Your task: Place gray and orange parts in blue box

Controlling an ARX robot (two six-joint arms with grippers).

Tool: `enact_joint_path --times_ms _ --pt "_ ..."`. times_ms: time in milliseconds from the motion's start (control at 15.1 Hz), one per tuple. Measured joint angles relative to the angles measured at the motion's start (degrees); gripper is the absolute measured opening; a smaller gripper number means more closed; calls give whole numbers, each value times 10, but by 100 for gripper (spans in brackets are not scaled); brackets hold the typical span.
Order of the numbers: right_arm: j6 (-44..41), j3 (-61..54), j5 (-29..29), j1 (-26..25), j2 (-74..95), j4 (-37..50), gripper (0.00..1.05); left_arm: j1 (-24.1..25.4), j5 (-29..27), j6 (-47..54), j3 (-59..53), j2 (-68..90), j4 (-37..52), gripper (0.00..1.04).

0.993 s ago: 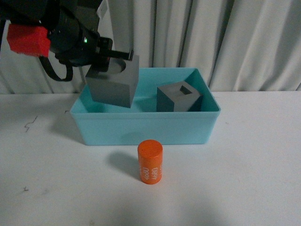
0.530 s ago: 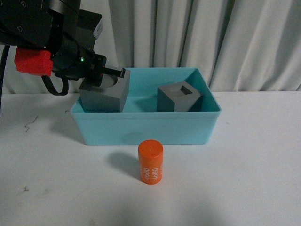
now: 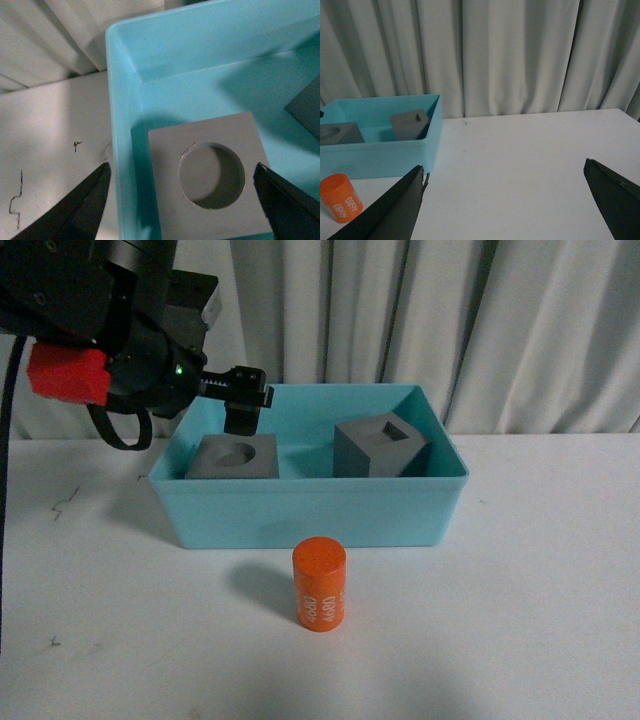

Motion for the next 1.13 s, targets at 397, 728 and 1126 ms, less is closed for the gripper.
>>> enact_joint_path --times_ms 397,728,1126 --pt "0 0 0 0 0 0 98 176 274 -108 -395 -527 -106 98" --pt "0 0 0 0 0 0 98 427 376 -2 -574 -648 -15 92" --pt "0 0 0 0 0 0 98 270 242 -6 -757 -835 293 12"
